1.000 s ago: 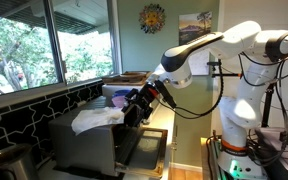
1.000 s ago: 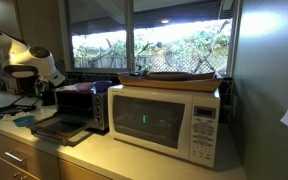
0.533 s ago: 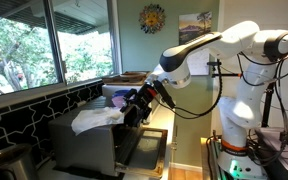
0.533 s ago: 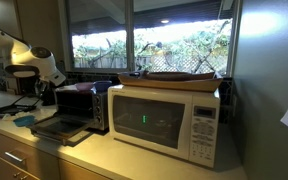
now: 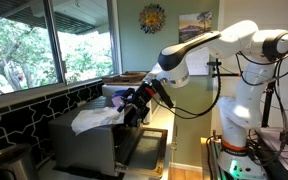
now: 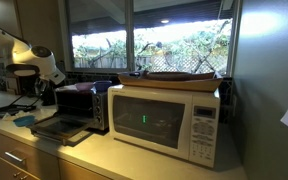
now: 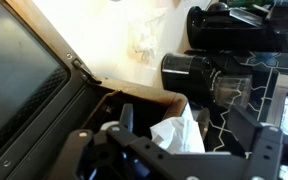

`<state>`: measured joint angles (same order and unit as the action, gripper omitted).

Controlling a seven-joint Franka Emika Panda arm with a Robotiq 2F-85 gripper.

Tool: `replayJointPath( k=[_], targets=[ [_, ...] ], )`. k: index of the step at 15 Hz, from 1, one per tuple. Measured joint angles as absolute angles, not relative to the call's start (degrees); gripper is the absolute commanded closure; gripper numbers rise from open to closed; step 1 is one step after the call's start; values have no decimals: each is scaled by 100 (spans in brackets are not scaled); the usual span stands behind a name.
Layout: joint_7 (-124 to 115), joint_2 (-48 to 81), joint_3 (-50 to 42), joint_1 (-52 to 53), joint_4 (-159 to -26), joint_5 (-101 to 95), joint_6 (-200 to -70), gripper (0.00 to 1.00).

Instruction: Cover the paper towel on the purple bowl and then put it in the oven

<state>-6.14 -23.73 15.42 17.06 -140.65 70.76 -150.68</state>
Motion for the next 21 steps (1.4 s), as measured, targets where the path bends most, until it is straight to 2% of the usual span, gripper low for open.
replayJointPath(
  k=[1,2,3,4,6,9,14,21],
  targets=[
    [-613,-2319,1554,1705,-14028,7076,-15080,7],
    [-614,-2257,1569,1703,-13989,7076,-15111,15],
    [-614,-2194,1582,1703,-13956,7076,-15152,17],
    [-614,-2133,1594,1700,-13931,7076,-15194,32],
    [-615,-2032,1606,1692,-13904,7076,-15311,39],
    [-615,-1941,1611,1663,-13859,7076,-15452,66],
    [-615,-1925,1603,1620,-13804,7076,-15666,100],
    [-620,-1957,1609,1607,-13838,7056,-15669,100]
  ],
)
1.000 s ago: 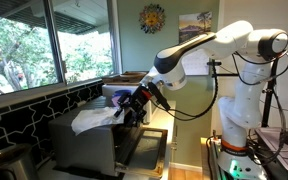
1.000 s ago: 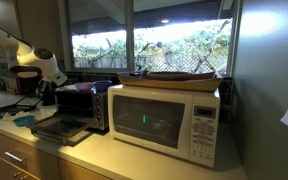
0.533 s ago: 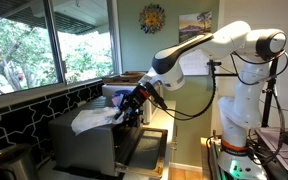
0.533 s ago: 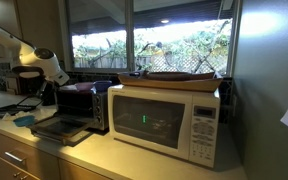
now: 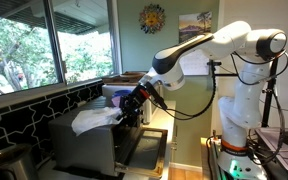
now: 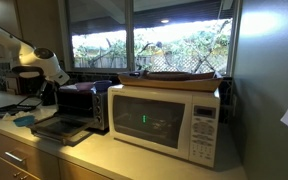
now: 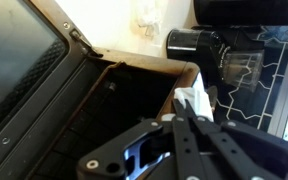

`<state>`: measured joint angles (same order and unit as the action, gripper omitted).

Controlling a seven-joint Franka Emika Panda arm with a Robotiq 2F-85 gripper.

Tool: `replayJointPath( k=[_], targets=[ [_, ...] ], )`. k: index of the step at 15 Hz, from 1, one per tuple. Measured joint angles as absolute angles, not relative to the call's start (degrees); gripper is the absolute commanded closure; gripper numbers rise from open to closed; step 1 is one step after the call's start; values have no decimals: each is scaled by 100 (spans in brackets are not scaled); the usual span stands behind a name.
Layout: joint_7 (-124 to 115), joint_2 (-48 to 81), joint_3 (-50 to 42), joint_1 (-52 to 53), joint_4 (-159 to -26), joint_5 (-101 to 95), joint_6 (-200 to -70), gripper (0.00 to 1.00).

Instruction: Cover the paper towel on the purple bowl and then put it in the oven

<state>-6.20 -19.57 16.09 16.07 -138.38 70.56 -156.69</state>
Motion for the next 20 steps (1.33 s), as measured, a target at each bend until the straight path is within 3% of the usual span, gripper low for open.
replayJointPath(
  k=[20],
  targets=[
    [-214,-1624,1567,1503,-12215,5941,-15707,100]
  ],
)
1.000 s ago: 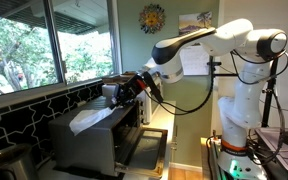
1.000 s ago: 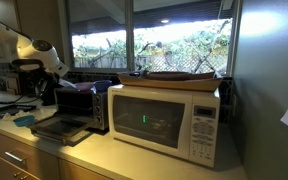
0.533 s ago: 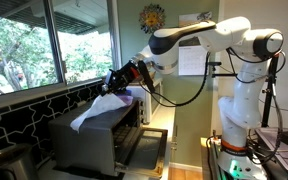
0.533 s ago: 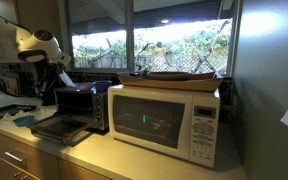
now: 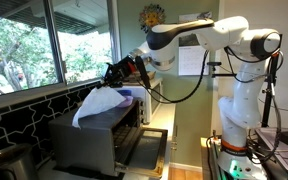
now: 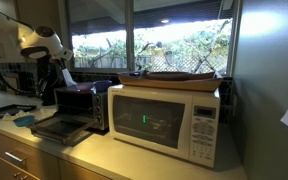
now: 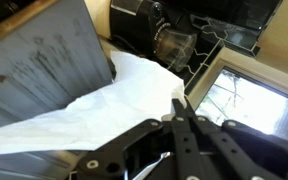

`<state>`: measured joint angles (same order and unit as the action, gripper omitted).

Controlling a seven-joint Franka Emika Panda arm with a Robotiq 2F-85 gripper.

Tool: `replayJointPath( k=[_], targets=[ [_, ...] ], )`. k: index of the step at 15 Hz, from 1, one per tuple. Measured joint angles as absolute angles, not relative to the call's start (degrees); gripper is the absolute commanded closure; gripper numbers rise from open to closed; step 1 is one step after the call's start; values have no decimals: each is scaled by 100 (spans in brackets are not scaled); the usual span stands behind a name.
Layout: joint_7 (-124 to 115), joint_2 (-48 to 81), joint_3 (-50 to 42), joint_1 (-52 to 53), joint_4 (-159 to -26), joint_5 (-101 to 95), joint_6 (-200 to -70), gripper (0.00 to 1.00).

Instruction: Cover the paper towel on the purple bowl and then put it in the oven

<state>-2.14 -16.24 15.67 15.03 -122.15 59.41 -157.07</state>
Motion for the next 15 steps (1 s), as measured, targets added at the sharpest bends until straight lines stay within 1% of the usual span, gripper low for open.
replayJointPath(
  k=[7,15],
  targets=[
    [1556,-1394,1257,1507,-11191,5969,-15566,100],
    [3290,-960,714,1476,-10618,6036,-15567,100]
  ],
)
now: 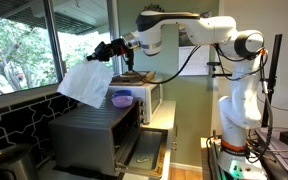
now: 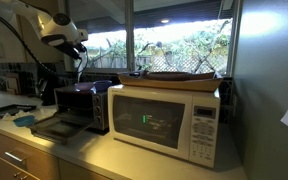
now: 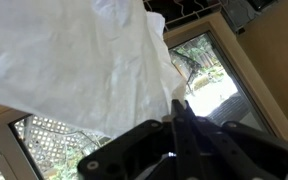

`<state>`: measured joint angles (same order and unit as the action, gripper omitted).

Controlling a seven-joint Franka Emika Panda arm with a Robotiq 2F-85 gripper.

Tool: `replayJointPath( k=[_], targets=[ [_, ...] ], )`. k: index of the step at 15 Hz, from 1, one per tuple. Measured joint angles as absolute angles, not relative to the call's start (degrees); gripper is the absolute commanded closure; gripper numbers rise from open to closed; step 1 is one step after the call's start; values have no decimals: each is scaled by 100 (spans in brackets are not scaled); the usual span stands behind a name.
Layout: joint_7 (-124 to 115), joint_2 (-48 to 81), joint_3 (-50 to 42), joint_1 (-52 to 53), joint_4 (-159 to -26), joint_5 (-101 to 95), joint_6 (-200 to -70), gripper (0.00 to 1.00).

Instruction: Cover the paper towel on the purple bowl and then put it in the oven

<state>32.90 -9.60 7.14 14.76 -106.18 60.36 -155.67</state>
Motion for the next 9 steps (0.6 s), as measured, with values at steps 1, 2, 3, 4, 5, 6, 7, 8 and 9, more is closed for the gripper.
replayJointPath(
  k=[1,2,3,4,5,6,7,8,9],
  targets=[
    [3450,-961,669,1475,-10598,6057,-15575,100],
    [3598,-975,630,1474,-10589,6081,-15589,100],
    [3743,-1001,596,1474,-10589,6116,-15602,100],
    [3888,-1038,562,1473,-10595,6179,-15610,100],
    [4050,-1090,528,1473,-10625,6259,-15628,100],
    [4230,-1154,498,1473,-10680,6387,-15651,100],
    [4441,-1229,470,1474,-10759,6542,-15668,100],
    [4646,-1317,446,1476,-10872,6699,-15674,100],
    [4846,-1410,425,1479,-11010,6860,-15674,100]
  ],
)
